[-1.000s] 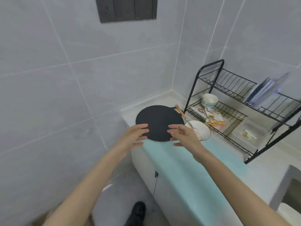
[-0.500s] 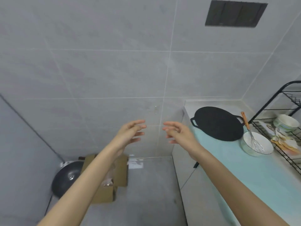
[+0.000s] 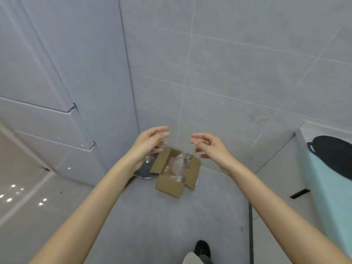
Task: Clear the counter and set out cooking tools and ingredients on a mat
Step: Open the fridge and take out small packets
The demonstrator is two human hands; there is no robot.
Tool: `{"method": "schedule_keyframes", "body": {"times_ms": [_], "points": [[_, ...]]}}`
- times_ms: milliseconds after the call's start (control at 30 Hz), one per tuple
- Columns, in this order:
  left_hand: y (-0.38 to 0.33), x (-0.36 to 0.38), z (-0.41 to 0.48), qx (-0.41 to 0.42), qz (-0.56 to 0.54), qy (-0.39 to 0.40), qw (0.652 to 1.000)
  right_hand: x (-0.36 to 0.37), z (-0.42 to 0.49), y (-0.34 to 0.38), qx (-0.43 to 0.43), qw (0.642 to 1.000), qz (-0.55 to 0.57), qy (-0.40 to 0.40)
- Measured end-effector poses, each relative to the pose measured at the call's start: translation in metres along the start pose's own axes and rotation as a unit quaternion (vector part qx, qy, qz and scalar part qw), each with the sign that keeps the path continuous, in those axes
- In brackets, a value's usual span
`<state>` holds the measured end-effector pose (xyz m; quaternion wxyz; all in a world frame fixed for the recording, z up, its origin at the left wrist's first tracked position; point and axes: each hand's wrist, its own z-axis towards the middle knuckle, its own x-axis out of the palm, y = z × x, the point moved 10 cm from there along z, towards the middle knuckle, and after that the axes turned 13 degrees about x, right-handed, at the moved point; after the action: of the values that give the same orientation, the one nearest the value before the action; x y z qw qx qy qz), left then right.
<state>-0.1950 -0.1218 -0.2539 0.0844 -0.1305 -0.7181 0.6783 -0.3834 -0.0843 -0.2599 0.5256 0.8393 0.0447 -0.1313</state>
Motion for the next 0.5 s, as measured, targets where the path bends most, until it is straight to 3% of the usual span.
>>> {"method": "schedule_keyframes", "body": {"times_ms": [233,500], "points": [[0.026,-0.156,-0.070,-0.019,-0.022,-0.084,0.996,0.164,-0.018,0.033,-0.016,0.998,-0.003,0.065],[0.030,-0.291,-0.080,-0.012,-0.026,-0.166,0.986,0.304,0.010,0.082,-0.033,0.993,-0.002,0.111]]}}
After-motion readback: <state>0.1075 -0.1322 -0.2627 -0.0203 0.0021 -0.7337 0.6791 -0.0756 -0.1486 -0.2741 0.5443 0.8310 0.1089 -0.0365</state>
